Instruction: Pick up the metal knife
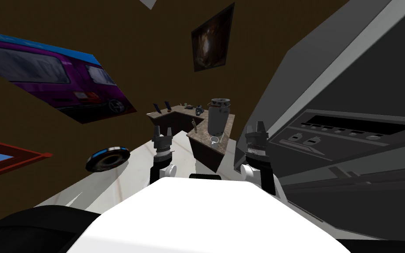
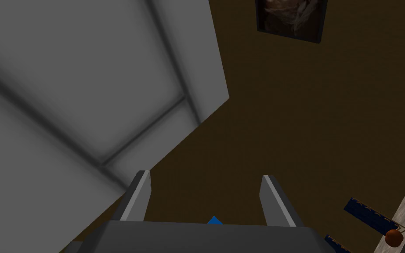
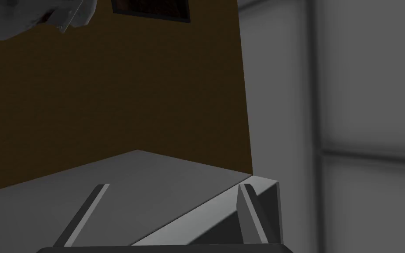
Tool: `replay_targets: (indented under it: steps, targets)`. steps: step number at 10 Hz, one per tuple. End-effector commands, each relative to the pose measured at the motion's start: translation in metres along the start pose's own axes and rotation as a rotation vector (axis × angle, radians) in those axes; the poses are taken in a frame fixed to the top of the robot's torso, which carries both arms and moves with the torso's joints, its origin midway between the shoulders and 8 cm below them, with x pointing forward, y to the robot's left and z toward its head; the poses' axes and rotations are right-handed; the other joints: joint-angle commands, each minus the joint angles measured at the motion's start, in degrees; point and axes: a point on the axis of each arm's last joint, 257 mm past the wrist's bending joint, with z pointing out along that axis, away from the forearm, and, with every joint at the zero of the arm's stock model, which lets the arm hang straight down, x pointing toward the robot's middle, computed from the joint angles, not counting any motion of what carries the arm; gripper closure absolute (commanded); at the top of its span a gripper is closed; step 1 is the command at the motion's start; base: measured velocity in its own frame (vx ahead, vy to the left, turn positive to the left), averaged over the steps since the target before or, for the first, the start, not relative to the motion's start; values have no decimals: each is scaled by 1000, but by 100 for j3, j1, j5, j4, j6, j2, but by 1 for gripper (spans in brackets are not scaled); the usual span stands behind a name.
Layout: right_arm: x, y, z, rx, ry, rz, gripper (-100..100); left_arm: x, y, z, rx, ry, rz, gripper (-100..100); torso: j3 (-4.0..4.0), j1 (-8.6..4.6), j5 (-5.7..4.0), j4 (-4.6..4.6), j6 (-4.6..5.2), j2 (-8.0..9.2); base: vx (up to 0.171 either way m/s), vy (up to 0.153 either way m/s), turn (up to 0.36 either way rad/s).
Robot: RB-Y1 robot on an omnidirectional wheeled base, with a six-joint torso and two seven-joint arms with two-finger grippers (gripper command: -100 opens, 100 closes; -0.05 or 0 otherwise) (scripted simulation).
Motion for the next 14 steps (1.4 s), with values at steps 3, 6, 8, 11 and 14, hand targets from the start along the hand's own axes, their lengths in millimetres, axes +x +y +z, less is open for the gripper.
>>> replay_targets:
  steps: [3, 6, 8, 11, 14]
  targets:
    - [-5, -28, 0, 89, 56, 47, -100, 0, 0, 0, 0, 0, 0, 0, -1, -1, 0, -1, -1, -2, 4, 8, 49]
    - [-13, -51, -2, 169, 68, 97, -100, 0, 0, 0, 0, 0, 0, 0, -3, 3, 1, -1, -1, -5, 10, 15, 49]
    - [-25, -80, -5, 264, 66, 147, -100, 0, 0, 0, 0, 0, 0, 0, -3, 4, 1, -1, -1, -5, 13, 21, 75]
    - [-33, -98, -9, 329, 50, 204, -100, 0, 0, 0, 0, 0, 0, 0, -4, 6, 1, -2, -1, -6, 12, 18, 47]
    - [-51, -128, -17, 435, 16, 276, -100, 0, 0, 0, 0, 0, 0, 0, -3, 6, 1, -1, 0, -6, 14, 22, 64]
